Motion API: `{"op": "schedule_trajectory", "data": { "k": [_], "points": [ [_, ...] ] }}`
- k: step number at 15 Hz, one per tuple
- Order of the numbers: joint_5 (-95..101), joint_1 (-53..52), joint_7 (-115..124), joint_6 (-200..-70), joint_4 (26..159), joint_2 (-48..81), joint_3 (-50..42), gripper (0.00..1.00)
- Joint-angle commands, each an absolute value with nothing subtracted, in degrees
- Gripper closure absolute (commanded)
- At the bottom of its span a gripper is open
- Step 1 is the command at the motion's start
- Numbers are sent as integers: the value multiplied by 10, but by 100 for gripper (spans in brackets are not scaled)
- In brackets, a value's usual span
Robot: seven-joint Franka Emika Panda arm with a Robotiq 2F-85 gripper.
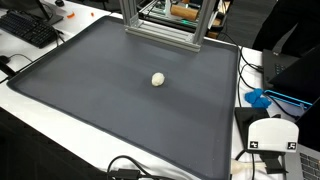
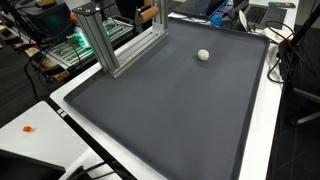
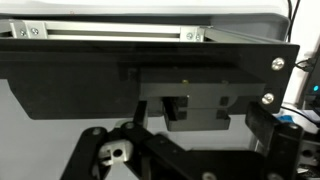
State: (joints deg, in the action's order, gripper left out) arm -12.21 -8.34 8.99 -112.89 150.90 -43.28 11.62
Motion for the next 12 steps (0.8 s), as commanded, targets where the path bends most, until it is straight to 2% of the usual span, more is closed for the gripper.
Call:
{"op": "schedule_trajectory", "data": {
  "k": [1, 12],
  "points": [
    [-130, -94, 103, -1152, 1529, -437, 122, 0],
    [-118, -99, 116, -1168, 1543, -431, 142, 0]
  ]
}}
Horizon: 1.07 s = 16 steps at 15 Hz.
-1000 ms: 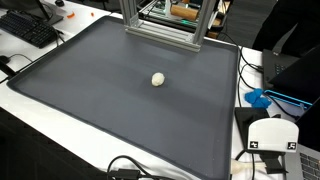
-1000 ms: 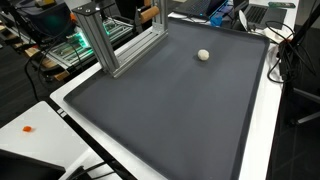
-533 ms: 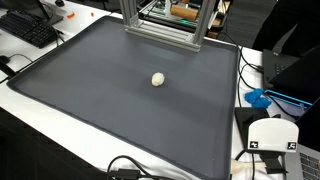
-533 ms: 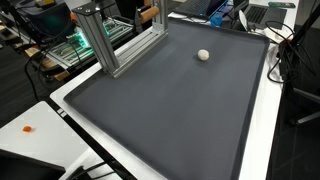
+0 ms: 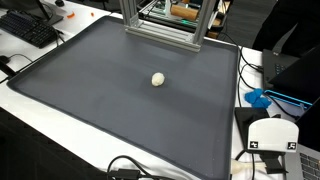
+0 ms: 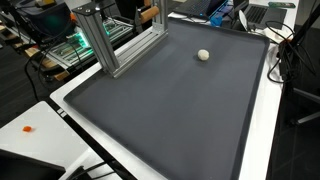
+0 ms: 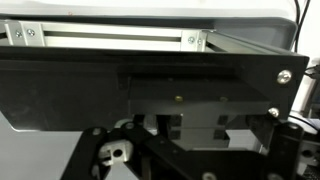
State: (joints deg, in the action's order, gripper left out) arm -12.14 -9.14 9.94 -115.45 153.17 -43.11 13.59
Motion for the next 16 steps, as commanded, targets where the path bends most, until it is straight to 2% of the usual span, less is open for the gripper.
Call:
{"op": "schedule_trajectory", "data": {
  "k": [1, 16],
  "points": [
    [-117, -99, 116, -1169, 1543, -431, 143, 0],
    [-103, -93, 126, -1194, 1544, -425, 148, 0]
  ]
}}
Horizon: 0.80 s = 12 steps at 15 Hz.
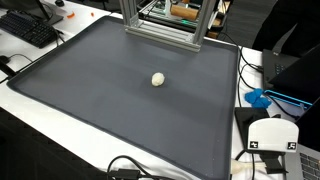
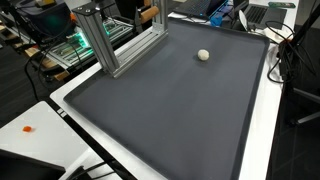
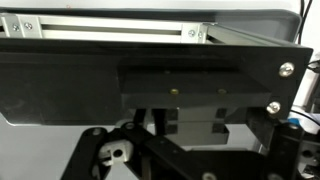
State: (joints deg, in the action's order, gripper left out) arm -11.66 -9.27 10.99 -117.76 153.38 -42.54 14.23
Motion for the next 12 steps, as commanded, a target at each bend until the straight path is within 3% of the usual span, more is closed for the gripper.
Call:
{"op": "schedule_trajectory", "data": {
  "k": [1, 7, 9, 12],
  "points": [
    [-101, -92, 127, -1193, 1544, -424, 147, 0],
    [-90, -92, 133, -1187, 1543, -423, 147, 8],
    [-87, -92, 136, -1187, 1543, -422, 147, 33],
    [-83, -91, 138, -1186, 1540, -423, 147, 57]
  ]
}}
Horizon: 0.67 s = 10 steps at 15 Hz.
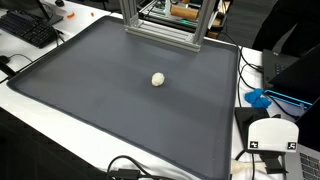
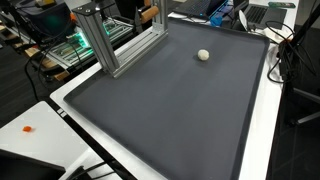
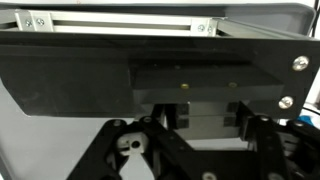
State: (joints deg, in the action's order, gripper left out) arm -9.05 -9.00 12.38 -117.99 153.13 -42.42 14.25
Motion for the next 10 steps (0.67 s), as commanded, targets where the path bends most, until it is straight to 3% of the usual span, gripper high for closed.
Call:
{"op": "schedule_trajectory", "data": {
  "k": [1, 10],
  "points": [
    [-80, -91, 139, -1186, 1538, -423, 147, 63],
    [-74, -87, 129, -1175, 1521, -421, 136, 65]
  ]
}}
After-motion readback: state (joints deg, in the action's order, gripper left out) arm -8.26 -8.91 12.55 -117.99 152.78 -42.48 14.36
